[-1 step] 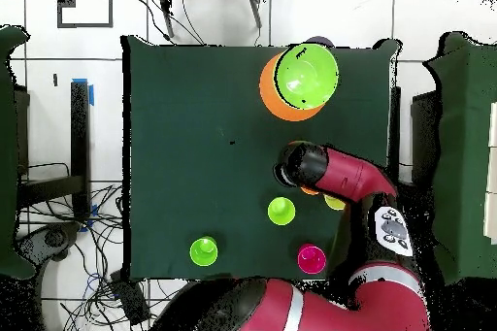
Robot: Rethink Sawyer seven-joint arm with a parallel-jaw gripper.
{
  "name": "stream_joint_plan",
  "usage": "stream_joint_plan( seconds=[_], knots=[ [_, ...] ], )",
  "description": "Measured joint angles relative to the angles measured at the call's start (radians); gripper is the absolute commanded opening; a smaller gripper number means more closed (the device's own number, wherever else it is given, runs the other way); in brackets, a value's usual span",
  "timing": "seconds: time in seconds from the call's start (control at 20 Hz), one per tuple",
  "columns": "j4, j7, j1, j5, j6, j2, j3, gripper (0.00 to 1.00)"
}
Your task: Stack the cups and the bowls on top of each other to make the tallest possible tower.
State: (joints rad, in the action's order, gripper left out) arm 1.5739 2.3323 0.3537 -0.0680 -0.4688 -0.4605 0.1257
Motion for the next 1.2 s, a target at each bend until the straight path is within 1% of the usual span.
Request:
stream_joint_plan(
  seconds=[0.2,0.6,1.2],
  knots=[
    [0.000,0.000,0.005,-0.006,0.018,0.019,-0.005,1.00],
    [0.000,0.000,0.005,-0.006,0.018,0.042,-0.011,1.00],
    [0.000,0.000,0.005,-0.006,0.018,0.043,-0.011,1.00]
  ],
)
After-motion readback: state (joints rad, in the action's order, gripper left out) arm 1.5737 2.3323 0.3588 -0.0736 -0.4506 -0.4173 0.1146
